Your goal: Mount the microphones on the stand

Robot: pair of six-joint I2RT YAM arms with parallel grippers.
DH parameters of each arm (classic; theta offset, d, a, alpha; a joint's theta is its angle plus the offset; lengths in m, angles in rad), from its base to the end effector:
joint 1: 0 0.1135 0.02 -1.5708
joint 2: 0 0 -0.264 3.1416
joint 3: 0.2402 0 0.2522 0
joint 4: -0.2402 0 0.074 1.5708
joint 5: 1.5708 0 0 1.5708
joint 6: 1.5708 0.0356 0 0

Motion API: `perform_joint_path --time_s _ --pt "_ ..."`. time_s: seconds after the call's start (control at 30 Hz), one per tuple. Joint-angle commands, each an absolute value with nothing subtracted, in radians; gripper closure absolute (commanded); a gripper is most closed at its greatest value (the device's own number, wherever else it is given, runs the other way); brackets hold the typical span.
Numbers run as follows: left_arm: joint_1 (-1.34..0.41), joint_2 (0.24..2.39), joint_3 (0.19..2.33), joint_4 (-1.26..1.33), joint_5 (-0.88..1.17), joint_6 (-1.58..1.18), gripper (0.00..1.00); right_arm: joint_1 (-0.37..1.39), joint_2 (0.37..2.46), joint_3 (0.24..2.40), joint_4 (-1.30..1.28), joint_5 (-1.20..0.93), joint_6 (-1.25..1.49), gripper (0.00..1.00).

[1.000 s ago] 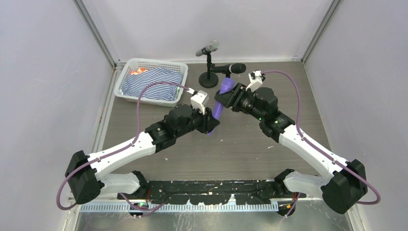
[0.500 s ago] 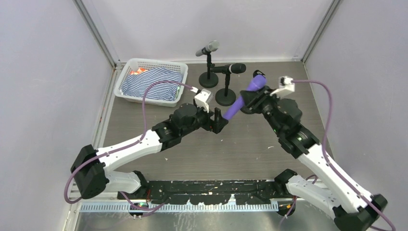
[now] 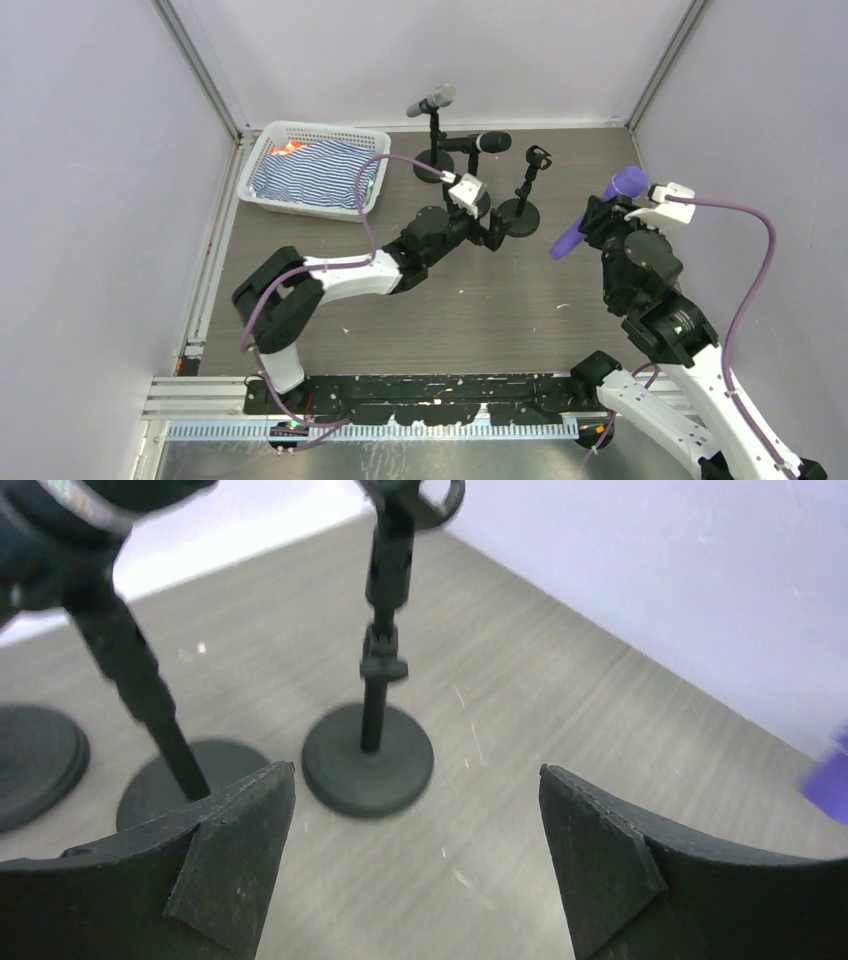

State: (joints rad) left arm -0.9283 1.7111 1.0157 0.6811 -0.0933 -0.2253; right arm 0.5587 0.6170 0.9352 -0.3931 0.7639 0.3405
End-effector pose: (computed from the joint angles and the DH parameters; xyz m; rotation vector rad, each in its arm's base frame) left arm 0.2381 -0.3125 0.2625 0.4954 1.5706 -0.8201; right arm 0.1131 0.0417 0.3924 0.3984 1.5757 0.0631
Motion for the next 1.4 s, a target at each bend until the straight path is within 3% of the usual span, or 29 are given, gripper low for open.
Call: perform_joint_path --time_s 0.0,0.37,0.9,1.37 --pt "-0.931 1.844 1.146 0.969 -0.139 -0.086 0.08 0.554 0.563 1.026 -0.432 0.854 0.272 0.95" --pt "-0.92 2.131 1.435 0.999 -0.134 -0.03 0.24 0.555 0.5 1.093 -0.52 0.854 0.252 0.95" --pt "-0.839 2.216 1.532 1.003 0.112 -0.057 0.26 0.555 0.489 1.117 -0.574 0.826 0.257 0.95" --pt "-0.839 2.307 1.673 0.92 0.156 -0.064 0.34 0.555 0.504 1.148 -0.627 0.778 0.289 0.95"
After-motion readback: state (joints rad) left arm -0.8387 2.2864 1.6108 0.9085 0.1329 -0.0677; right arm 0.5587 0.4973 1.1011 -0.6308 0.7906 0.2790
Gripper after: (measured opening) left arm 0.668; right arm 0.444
